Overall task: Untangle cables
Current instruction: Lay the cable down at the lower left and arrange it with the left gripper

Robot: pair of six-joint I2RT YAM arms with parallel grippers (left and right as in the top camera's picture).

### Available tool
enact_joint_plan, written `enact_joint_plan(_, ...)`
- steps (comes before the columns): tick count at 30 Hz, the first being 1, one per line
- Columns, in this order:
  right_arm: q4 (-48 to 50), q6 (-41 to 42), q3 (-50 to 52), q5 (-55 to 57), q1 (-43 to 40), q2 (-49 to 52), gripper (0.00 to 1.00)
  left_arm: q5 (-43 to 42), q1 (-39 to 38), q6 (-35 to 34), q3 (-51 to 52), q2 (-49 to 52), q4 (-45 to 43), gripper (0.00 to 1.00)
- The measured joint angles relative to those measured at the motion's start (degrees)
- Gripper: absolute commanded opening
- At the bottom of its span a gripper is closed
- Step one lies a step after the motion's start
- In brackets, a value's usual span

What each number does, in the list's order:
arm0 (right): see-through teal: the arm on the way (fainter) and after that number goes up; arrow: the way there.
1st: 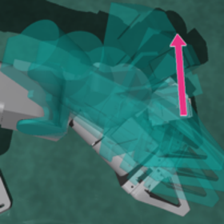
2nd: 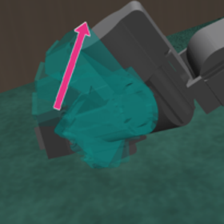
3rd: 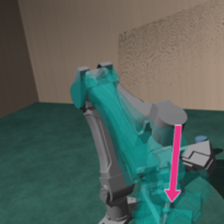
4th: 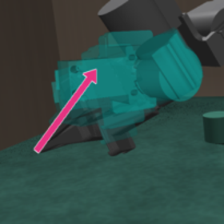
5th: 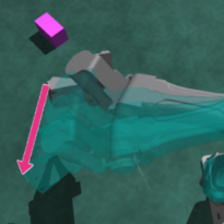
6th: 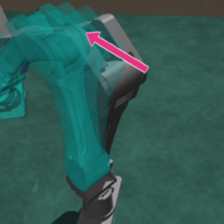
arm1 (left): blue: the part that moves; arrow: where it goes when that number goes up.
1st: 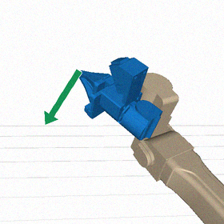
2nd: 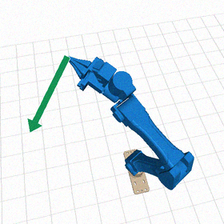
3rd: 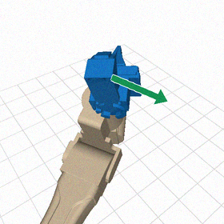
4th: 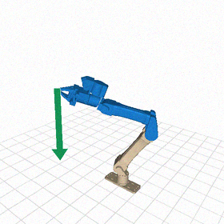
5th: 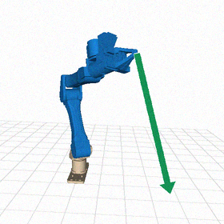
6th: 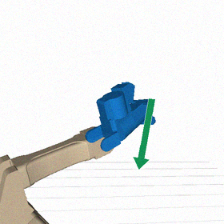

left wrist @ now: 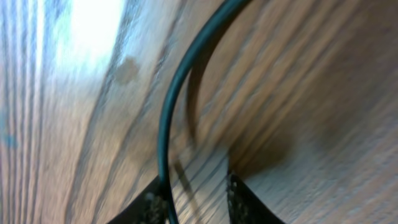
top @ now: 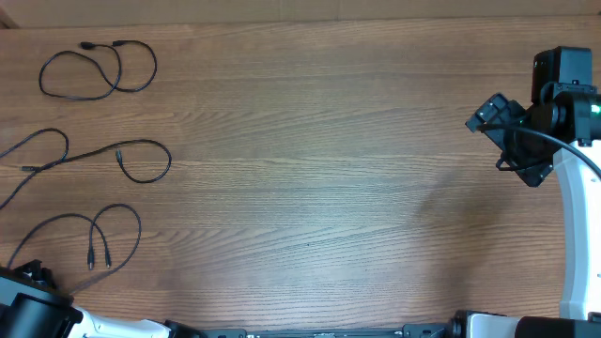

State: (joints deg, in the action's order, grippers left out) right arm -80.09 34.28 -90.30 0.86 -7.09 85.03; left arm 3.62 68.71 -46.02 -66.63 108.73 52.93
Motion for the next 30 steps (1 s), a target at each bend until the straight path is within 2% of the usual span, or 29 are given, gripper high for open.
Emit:
enact_joint_plan(5, 0.02, 0.02, 0.0, 0.0, 0.0, 0.0, 1.0, 0.0, 0.0, 3.96, 0.02, 0.0, -3.08, 0.28)
enact_joint_plan(15, 0.0, 0.0, 0.0, 0.0, 0.0, 0.0, 1.0, 0.0, -0.04, 8.76, 0.02, 0.0, -5.25, 0.35)
enact_joint_plan(19, 0.0, -0.02, 0.0, 0.02, 0.0, 0.0, 1.0, -1.31, -0.74, 9.64, -0.9, 0.04, -3.96, 0.47)
enact_joint_plan(20, -0.02, -0.02, 0.0, -0.02, 0.0, 0.0, 1.0, -1.9, -1.27, 9.94, -1.66, 0.04, -3.39, 0.53)
enact_joint_plan(22, 0.0, 0.02, 0.0, 0.0, 0.0, 0.0, 1.0, -2.99, -2.62, 10.29, -3.78, 0.07, -2.1, 0.9)
enact_joint_plan(23, 0.02, 0.02, 0.0, 0.0, 0.0, 0.0, 1.0, -3.37, -3.56, 10.49, -5.14, 0.07, -1.31, 1.0)
enact_joint_plan(30, 0.0, 0.0, 0.0, -0.02, 0.0, 0.0, 1.0, -4.76, -9.94, 10.64, -15.43, 0.07, 6.67, 0.99)
